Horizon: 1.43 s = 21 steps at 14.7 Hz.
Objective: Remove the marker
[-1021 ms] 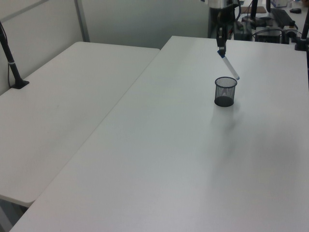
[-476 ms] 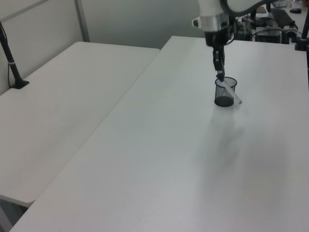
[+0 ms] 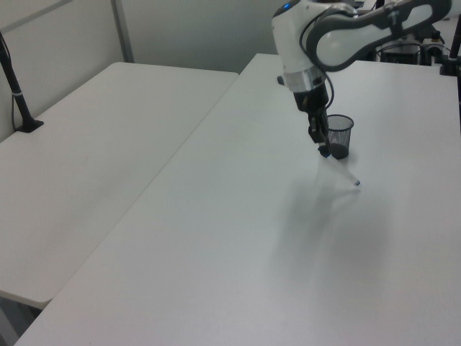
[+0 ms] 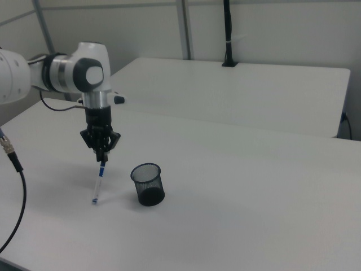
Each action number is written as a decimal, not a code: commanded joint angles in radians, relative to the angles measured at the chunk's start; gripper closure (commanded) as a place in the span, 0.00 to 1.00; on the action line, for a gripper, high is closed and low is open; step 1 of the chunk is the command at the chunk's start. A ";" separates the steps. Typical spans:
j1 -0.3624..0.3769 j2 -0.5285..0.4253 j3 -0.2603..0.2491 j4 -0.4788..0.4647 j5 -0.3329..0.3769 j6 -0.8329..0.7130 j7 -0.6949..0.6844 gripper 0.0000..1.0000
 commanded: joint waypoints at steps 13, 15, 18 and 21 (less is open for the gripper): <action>0.022 -0.086 -0.021 0.038 -0.042 0.087 0.101 0.00; 0.019 -0.143 -0.024 0.033 -0.053 0.038 0.145 0.00; -0.008 -0.234 -0.038 0.030 -0.068 -0.022 0.153 0.00; -0.051 -0.309 -0.038 0.003 -0.056 -0.023 0.156 0.00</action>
